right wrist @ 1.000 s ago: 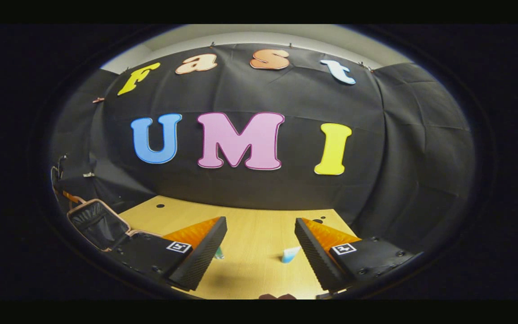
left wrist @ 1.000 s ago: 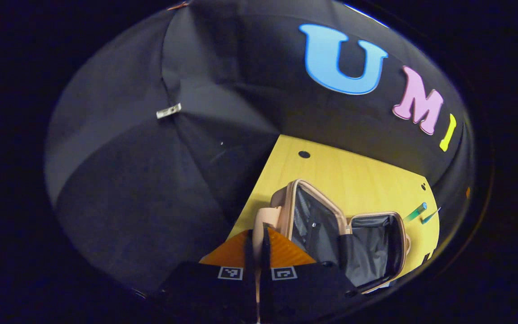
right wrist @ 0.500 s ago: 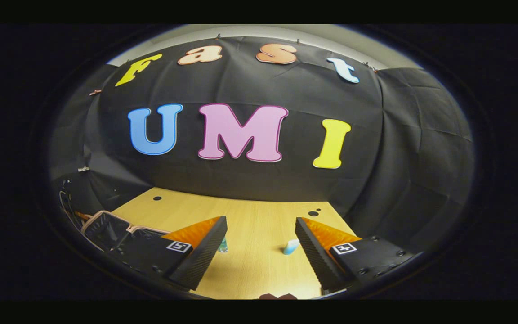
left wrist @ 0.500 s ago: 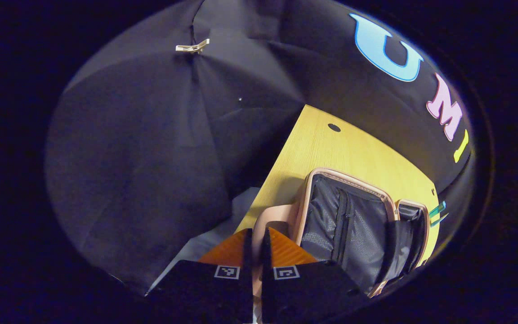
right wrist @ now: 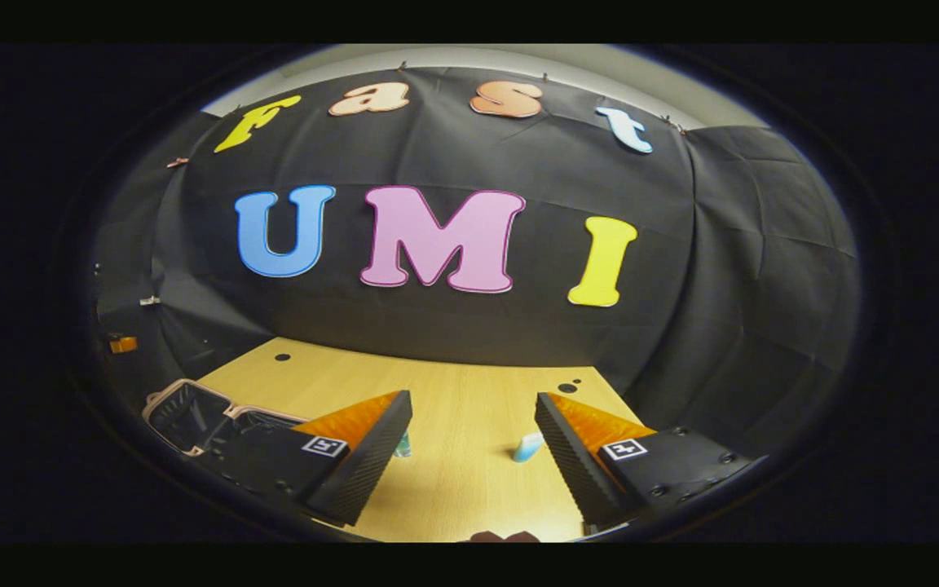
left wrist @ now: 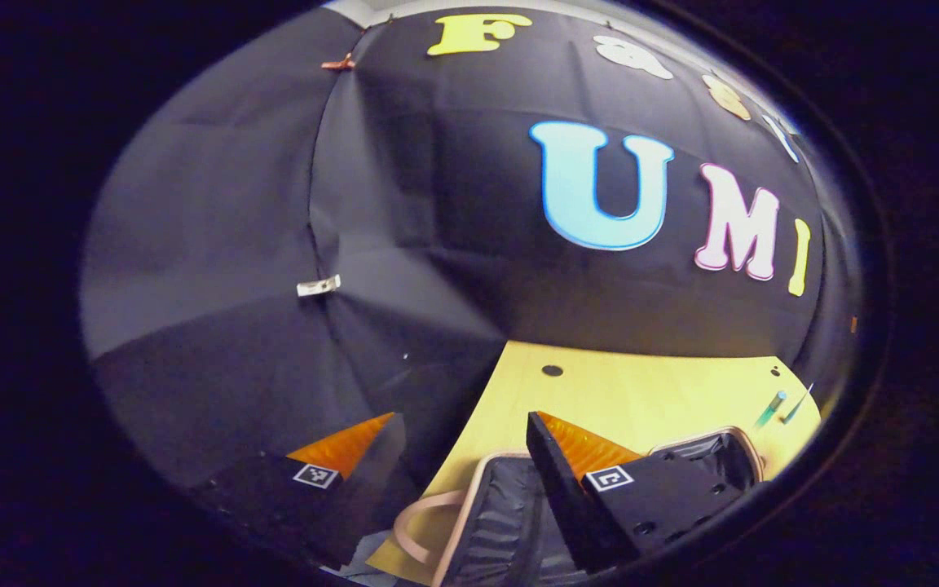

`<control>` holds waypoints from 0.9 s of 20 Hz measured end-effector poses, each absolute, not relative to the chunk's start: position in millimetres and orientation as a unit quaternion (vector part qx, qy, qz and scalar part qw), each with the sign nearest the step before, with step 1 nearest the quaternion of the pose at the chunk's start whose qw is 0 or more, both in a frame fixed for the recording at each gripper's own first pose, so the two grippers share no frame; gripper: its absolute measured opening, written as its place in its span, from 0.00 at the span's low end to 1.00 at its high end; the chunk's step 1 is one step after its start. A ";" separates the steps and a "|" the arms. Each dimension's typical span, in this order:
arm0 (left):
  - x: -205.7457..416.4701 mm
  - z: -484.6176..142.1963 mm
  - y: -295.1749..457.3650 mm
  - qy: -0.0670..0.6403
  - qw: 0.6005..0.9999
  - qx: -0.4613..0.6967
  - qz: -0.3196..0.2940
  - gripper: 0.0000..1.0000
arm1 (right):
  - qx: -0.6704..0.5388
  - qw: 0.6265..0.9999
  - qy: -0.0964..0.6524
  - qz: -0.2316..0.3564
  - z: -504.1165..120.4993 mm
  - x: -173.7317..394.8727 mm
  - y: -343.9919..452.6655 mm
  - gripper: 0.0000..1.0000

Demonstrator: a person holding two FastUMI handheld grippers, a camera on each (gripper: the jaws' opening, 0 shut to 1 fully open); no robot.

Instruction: First open the suitcase, pack the skin care products into it, and then close the suitcase.

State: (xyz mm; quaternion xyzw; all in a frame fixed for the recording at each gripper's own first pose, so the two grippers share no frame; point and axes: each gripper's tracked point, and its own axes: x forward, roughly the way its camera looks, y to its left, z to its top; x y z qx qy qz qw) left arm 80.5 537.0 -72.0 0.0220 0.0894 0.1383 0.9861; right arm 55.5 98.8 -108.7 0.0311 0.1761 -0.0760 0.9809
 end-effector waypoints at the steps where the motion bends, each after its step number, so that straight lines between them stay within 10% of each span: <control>1: 85.8 -54.9 508.1 0.064 0.990 0.026 0.125 0.94 | 0.033 0.981 0.175 -0.075 -109.4 55.8 98.4 0.92; 8: 94.5 19.7 335.2 -0.051 0.998 0.017 0.038 0.96 | 0.035 0.983 0.170 -0.066 -118.9 47.7 85.5 0.97; 18: 123.7 -13.5 179.0 -0.005 0.999 -0.027 -0.028 0.96 | 0.014 0.986 0.161 -0.036 -133.0 51.1 52.4 0.96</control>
